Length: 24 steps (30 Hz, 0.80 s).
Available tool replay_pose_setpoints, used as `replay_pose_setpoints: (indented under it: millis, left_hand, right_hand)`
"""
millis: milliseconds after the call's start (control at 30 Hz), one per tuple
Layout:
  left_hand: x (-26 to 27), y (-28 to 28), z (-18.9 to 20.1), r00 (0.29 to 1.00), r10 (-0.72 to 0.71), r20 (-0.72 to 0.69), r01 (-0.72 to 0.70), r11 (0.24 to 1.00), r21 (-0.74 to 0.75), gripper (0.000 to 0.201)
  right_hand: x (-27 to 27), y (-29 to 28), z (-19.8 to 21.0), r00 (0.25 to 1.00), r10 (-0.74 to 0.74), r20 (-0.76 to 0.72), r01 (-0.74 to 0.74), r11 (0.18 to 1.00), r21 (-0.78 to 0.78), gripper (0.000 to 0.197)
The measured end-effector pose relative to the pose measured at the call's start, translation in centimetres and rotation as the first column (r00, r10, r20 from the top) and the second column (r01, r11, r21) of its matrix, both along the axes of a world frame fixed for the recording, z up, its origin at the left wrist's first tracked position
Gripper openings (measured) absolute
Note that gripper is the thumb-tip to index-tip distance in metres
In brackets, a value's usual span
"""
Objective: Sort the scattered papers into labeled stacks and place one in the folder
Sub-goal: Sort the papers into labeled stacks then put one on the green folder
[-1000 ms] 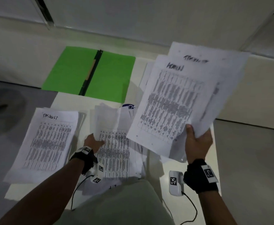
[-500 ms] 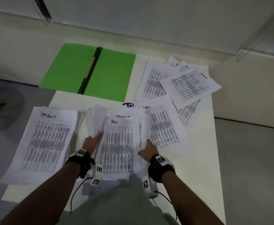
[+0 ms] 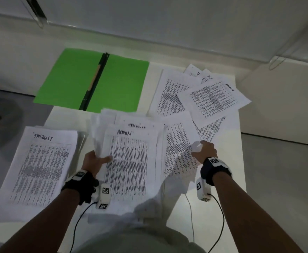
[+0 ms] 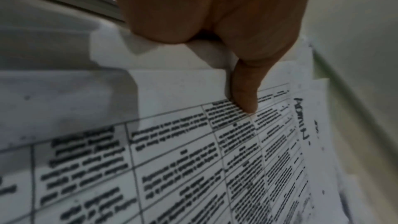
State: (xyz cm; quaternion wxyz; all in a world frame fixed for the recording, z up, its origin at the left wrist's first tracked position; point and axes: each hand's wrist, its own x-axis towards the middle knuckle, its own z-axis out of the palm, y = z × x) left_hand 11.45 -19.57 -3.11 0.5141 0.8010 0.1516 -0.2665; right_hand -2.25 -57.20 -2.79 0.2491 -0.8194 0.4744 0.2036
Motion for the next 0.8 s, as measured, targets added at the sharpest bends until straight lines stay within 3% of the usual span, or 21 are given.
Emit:
replay_pose_setpoints:
  millis: [133,233,300,367,467,567,633,733,800]
  left_hand:
    - [3.4,-2.2,2.2,0.992,0.055,0.118,-0.040,0.992,-0.122,0.019]
    - [5.4,-2.7,1.7,0.988,0.024,0.155,-0.019,0.999,-0.034,0.017]
    - [5.9,-2.4,0.3,0.992,-0.003,0.130,-0.007,0.997,0.079,0.036]
    - [5.5,-2.2,-1.4,0.994,-0.050,0.094,0.031,0.981,0.191,0.051]
    - [4.5,-2.5,-3.0,0.994,-0.059,0.095,0.031,0.961,0.274,0.048]
    - [4.3,-2.6,-3.9,0.997,0.019,0.076,-0.038,0.968,0.249,0.051]
    - [4.3,-2.8,-4.0,0.996,0.055,0.069,-0.071,0.963,0.259,0.048]
    - [4.1,-3.2,-4.0,0.996,0.034,0.081,-0.058,0.946,0.319,0.045]
    - [3.9,-3.4,-4.0,0.995,0.024,0.094,-0.055,0.938,0.342,0.047]
  right_hand:
    - [0.7,-0.3,-1.0,0.995,0.079,-0.057,-0.084,0.993,-0.081,0.087]
    - [1.2,-0.2,-1.9,0.995,0.088,-0.042,-0.090,0.994,-0.059,0.090]
    - [1.7,-0.2,-2.3,0.998,0.055,0.029,-0.057,0.996,0.070,0.081]
    - [2.4,-0.8,-2.2,0.991,0.021,0.134,-0.037,0.992,0.118,0.059]
    - [4.1,-3.0,-0.3,0.934,-0.097,0.344,0.115,0.993,-0.031,0.042]
    - [6.0,-5.7,2.2,0.833,-0.263,0.486,0.317,0.948,-0.032,0.040]
    - [7.5,-7.6,3.1,0.812,-0.370,0.451,0.400,0.916,0.030,0.045]
    - [9.3,-9.9,2.0,0.884,-0.401,0.240,0.408,0.913,0.026,0.054]
    - [10.1,-10.8,0.8,0.894,-0.427,0.140,0.429,0.903,0.018,0.059]
